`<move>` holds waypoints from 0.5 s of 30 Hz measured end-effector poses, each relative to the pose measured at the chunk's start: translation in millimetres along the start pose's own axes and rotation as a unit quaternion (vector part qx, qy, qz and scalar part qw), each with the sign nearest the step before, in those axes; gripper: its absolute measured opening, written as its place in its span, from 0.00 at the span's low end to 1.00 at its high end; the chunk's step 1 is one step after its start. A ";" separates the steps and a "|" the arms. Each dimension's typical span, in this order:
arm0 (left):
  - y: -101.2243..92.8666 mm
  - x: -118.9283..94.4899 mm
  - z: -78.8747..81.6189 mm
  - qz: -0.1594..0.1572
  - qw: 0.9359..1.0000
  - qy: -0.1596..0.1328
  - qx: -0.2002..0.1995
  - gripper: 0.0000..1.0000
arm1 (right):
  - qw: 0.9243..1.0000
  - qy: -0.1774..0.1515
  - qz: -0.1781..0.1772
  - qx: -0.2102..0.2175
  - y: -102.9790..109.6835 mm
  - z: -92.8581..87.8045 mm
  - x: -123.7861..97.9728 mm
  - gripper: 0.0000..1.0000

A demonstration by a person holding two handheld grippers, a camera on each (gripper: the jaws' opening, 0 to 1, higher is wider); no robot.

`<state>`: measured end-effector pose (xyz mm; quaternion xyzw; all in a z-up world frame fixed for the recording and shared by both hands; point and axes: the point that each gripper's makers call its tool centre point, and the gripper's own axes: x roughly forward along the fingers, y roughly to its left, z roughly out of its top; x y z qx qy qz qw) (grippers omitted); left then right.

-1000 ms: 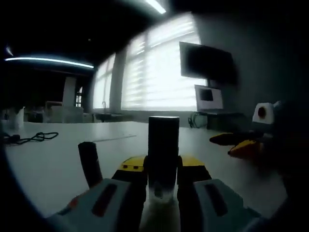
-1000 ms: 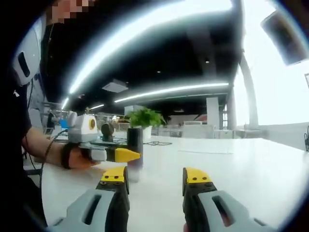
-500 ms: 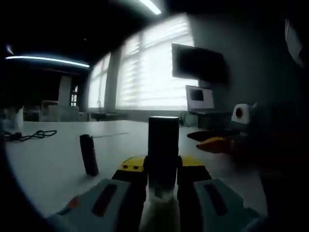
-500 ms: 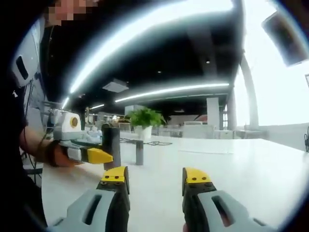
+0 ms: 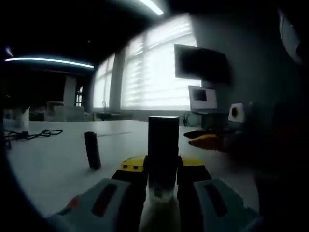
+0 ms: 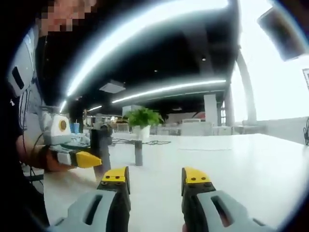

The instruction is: Pick up cosmetic bottle twist off cap place on table pick up cap screw tight cap place on table

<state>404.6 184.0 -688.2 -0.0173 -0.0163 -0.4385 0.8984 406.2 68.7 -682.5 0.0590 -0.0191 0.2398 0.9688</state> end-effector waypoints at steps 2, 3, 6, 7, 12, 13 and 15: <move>2.0 -0.7 0.0 0.008 1.000 -0.001 -0.004 0.14 | 0.998 0.003 0.003 0.062 10.8 2.2 0.2 0.31; 2.5 -1.2 0.0 0.013 1.000 -0.002 -0.007 0.14 | 0.999 0.004 0.002 0.050 16.7 4.9 0.4 0.30; 2.7 -2.5 0.2 0.029 1.000 -0.003 -0.007 0.14 | 0.999 0.011 0.009 0.051 43.3 12.9 2.9 0.30; 2.1 -2.9 0.4 0.032 0.999 -0.002 -0.004 0.14 | 0.999 0.009 0.014 0.049 56.5 19.9 4.2 0.31; 4.5 -4.2 0.7 0.045 0.999 -0.001 0.012 0.14 | 0.999 -0.002 0.018 0.037 92.2 44.1 13.4 0.37; 5.1 -4.5 0.8 0.047 0.999 -0.002 0.013 0.14 | 1.000 0.000 0.012 0.027 95.7 45.6 16.4 0.37; 6.8 -4.5 1.0 0.050 0.999 -0.002 0.011 0.14 | 1.000 0.013 0.001 0.013 100.1 43.6 22.9 0.37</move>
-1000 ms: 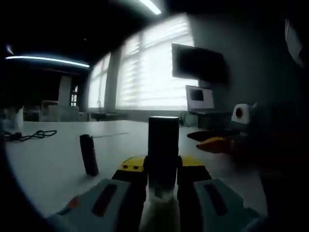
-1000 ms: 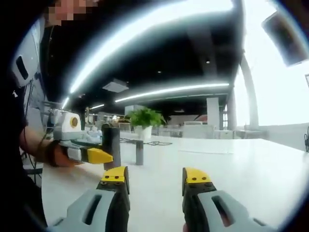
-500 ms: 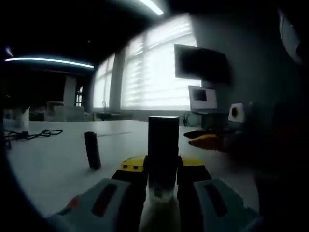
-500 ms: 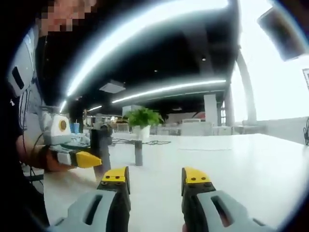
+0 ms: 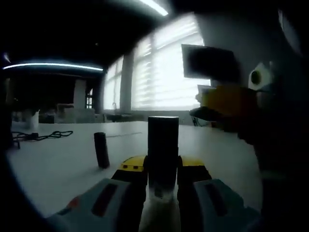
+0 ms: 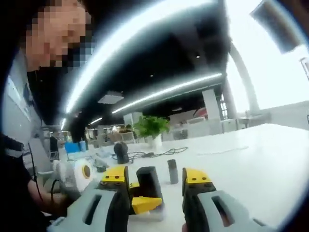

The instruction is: Pick up cosmetic bottle twist off cap place on table pick up cap screw tight cap place on table

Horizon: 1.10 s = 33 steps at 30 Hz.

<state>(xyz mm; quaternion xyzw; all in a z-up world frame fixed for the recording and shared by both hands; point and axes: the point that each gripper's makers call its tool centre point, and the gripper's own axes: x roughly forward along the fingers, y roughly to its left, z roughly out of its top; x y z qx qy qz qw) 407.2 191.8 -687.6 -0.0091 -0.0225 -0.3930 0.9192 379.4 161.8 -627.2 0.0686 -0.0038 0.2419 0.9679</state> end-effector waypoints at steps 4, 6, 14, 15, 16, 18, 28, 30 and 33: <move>3.9 -0.2 -0.2 0.011 1.000 -0.001 0.001 0.14 | 0.999 0.018 -0.018 -0.039 5.4 -10.7 14.7 0.37; 4.6 -0.5 0.0 0.012 1.000 -0.002 0.003 0.14 | 0.999 0.022 -0.017 -0.044 11.0 -16.0 22.2 0.36; 4.5 -0.8 0.5 0.008 1.000 -0.004 0.011 0.14 | 0.996 0.039 -0.049 -0.063 9.2 -20.0 38.2 0.17; 4.6 -0.6 0.6 0.008 1.000 -0.005 0.010 0.14 | 0.996 0.037 -0.047 -0.064 9.3 -17.7 38.2 0.14; 4.0 -1.0 0.3 0.006 1.000 -0.004 0.008 0.14 | 0.996 0.041 -0.046 -0.065 9.1 -17.3 38.9 0.14; 4.5 -1.5 0.9 0.004 1.000 -0.007 0.010 0.14 | 0.996 0.043 -0.042 -0.065 8.7 -17.2 37.8 0.14; 2.2 -4.7 2.9 -0.028 0.999 -0.006 -0.033 0.14 | 0.996 0.043 0.000 -0.083 16.2 -16.8 32.5 0.13; 1.1 -5.1 1.9 -0.037 0.998 -0.004 -0.045 0.14 | 0.996 0.043 0.005 -0.083 16.0 -16.6 31.3 0.13; -0.5 -5.8 1.0 -0.045 0.997 0.001 -0.059 0.14 | 0.996 0.042 0.011 -0.083 17.4 -17.6 31.3 0.13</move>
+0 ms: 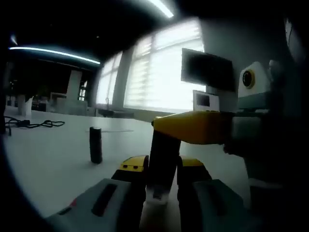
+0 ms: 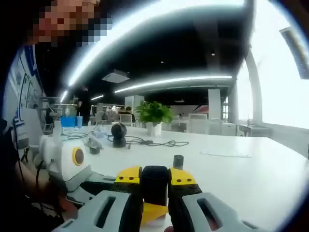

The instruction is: Pick up cosmetic bottle twist off cap place on table pick up cap screw tight cap place on table

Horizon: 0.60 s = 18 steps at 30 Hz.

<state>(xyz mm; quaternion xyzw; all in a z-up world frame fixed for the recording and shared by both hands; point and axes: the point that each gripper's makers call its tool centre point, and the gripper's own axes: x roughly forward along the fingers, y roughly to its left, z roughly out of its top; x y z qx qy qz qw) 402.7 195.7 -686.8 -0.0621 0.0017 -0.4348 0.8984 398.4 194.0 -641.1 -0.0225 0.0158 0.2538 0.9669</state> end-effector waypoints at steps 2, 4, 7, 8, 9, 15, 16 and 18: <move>-2.5 0.1 -0.7 -0.005 1.000 0.001 -0.005 0.14 | 1.000 0.000 0.002 -0.003 0.0 -0.1 0.2 0.13; -3.6 0.4 -1.1 -0.007 1.000 0.001 -0.005 0.14 | 1.000 0.001 0.004 -0.002 -0.8 -0.4 0.1 0.13; -7.5 0.3 -1.5 -0.024 1.000 0.003 0.018 0.13 | 1.000 0.001 0.014 0.002 -1.3 -0.7 -0.8 0.13; -8.9 -0.5 -1.8 -0.033 0.999 0.004 0.017 0.13 | 1.000 0.000 0.023 0.001 0.6 -0.8 -0.8 0.13; -9.3 0.0 -2.1 -0.039 0.999 0.006 0.012 0.13 | 1.000 0.000 0.024 0.004 0.0 -0.7 -1.2 0.13; -13.2 1.2 -3.4 -0.062 0.998 0.002 0.022 0.13 | 0.999 -0.003 0.029 0.015 -0.1 -1.6 -0.8 0.13; -13.5 1.2 -3.0 -0.062 0.997 0.001 0.038 0.13 | 1.000 -0.004 0.028 0.015 -0.3 -1.7 -0.7 0.13; -15.0 1.8 -2.9 -0.059 0.997 0.000 0.043 0.12 | 1.000 -0.004 0.024 0.016 -1.3 -2.0 -1.2 0.13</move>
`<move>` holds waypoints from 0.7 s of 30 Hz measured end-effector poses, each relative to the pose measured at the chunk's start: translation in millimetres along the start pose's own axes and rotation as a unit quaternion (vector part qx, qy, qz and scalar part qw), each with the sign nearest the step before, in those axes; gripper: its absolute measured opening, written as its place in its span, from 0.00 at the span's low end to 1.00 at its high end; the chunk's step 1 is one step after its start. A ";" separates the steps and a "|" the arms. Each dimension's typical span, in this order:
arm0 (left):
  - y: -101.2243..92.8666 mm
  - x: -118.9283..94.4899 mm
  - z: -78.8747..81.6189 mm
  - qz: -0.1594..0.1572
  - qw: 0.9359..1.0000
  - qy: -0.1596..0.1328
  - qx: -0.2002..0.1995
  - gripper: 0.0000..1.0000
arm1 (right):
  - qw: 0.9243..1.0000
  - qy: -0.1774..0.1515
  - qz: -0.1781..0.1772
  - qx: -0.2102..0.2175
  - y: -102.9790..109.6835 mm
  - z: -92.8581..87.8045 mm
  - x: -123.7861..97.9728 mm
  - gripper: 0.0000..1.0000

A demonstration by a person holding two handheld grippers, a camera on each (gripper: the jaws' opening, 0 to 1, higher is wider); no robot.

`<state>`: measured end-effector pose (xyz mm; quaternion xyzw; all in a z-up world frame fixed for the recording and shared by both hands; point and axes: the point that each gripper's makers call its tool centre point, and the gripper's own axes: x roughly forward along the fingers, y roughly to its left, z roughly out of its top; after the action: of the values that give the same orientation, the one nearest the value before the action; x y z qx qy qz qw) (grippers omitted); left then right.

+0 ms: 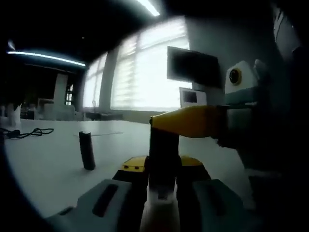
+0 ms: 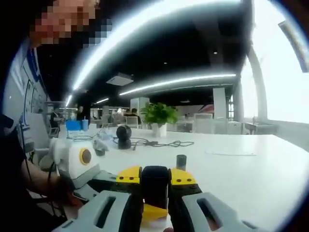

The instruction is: Pick up cosmetic bottle twist off cap place on table pick up cap screw tight cap place on table

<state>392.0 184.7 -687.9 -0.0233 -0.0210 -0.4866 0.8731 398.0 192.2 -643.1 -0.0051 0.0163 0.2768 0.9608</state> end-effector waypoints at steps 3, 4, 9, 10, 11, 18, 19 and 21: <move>-1.3 1.2 0.2 0.004 1.000 0.003 0.007 0.12 | 1.000 -0.002 -0.005 0.000 -0.2 0.1 -0.4 0.13; -0.7 1.6 0.4 0.006 1.000 0.005 0.008 0.12 | 1.000 -0.002 -0.007 -0.001 0.0 0.1 -0.1 0.13; 0.1 1.2 -0.5 0.005 1.000 0.014 -0.012 0.12 | 1.000 -0.006 -0.009 0.003 0.4 0.6 0.3 0.13; -0.6 1.0 -0.7 0.005 1.000 0.011 -0.002 0.12 | 1.000 -0.005 -0.010 0.002 0.5 0.6 0.2 0.13; 0.8 1.1 -0.5 0.008 1.000 0.011 0.012 0.12 | 1.000 -0.005 -0.011 -0.001 0.8 0.3 0.2 0.13; -0.4 0.2 -0.6 0.009 1.000 0.009 0.007 0.11 | 1.000 -0.010 -0.006 -0.001 1.3 0.5 -0.3 0.13; -0.9 0.2 -0.8 0.009 1.000 0.010 0.004 0.11 | 1.000 -0.010 -0.004 -0.002 1.6 0.6 -0.3 0.13; -0.6 0.9 -1.2 0.008 1.000 0.012 0.002 0.10 | 1.000 -0.009 0.000 0.001 1.3 0.5 -0.5 0.13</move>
<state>391.9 183.6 -689.0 -0.0158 -0.0113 -0.4794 0.8774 396.8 193.0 -642.5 -0.0017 0.0080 0.2769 0.9609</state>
